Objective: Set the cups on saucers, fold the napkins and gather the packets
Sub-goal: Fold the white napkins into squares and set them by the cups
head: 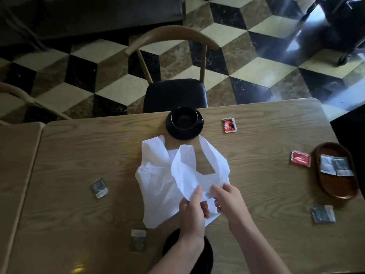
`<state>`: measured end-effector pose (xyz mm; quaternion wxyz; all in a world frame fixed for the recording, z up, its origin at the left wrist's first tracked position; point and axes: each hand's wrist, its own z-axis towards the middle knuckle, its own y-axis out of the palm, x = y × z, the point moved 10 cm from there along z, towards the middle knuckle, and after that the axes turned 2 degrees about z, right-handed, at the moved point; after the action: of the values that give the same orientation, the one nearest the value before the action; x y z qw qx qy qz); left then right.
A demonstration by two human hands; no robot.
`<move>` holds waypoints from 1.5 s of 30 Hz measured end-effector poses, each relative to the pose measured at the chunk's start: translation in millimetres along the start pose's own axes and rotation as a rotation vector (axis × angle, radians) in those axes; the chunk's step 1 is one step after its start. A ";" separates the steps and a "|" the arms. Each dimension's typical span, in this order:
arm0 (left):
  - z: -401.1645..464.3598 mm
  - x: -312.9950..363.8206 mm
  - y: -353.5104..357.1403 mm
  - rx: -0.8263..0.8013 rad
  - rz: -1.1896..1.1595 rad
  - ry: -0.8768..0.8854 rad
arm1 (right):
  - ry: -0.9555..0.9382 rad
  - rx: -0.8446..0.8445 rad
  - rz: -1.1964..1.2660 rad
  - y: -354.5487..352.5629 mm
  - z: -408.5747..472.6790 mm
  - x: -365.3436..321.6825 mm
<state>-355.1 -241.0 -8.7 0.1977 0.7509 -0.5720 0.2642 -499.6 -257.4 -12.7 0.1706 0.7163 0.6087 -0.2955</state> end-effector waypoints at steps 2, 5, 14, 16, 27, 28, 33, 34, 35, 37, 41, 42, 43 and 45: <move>-10.8 18.6 -3.1 -0.035 0.102 0.142 | 0.037 -0.011 0.052 -7.9 4.2 2.2; -37.1 46.0 1.2 -0.162 0.213 0.368 | -0.020 0.046 0.010 -29.1 9.0 -12.2; -103.9 127.1 -55.6 0.165 0.515 0.981 | -0.166 0.068 -0.084 -58.3 -2.4 -71.1; -116.4 148.8 -73.0 0.243 0.506 1.021 | -0.192 0.073 -0.031 -59.6 -13.2 -84.6; -106.6 217.5 -202.1 0.151 -0.449 0.598 | -0.592 0.094 0.491 -3.6 -145.5 -183.4; -104.2 220.9 -222.1 0.150 -0.505 0.572 | -0.647 0.095 0.519 8.8 -163.3 -190.0; -104.1 249.8 -312.6 0.071 -0.599 0.572 | -0.891 0.135 0.593 83.4 -254.1 -202.3; -106.1 257.9 -330.4 0.039 -0.602 0.584 | -0.918 0.160 0.612 97.8 -271.3 -200.6; -108.5 267.3 -348.1 0.007 -0.612 0.603 | -0.951 0.181 0.623 112.1 -287.3 -199.9; -113.9 285.8 -379.9 -0.049 -0.643 0.647 | -1.027 0.186 0.611 140.8 -317.9 -203.8; -117.6 308.3 -434.5 -0.142 -0.662 0.683 | -1.055 0.165 0.606 198.7 -347.3 -205.3; -115.5 310.9 -443.7 -0.152 -0.656 0.680 | -1.043 0.161 0.619 207.7 -348.1 -204.0; -112.4 312.9 -454.0 -0.149 -0.647 0.673 | -1.027 0.166 0.626 216.1 -345.9 -201.8; -101.3 312.4 -474.2 -0.106 -0.623 0.639 | -0.965 0.175 0.620 231.7 -333.1 -193.8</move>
<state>148.9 -289.3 267.7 0.4729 0.7568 -0.2416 0.3810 -218.7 -252.2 338.3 0.4476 0.6567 0.1969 -0.5741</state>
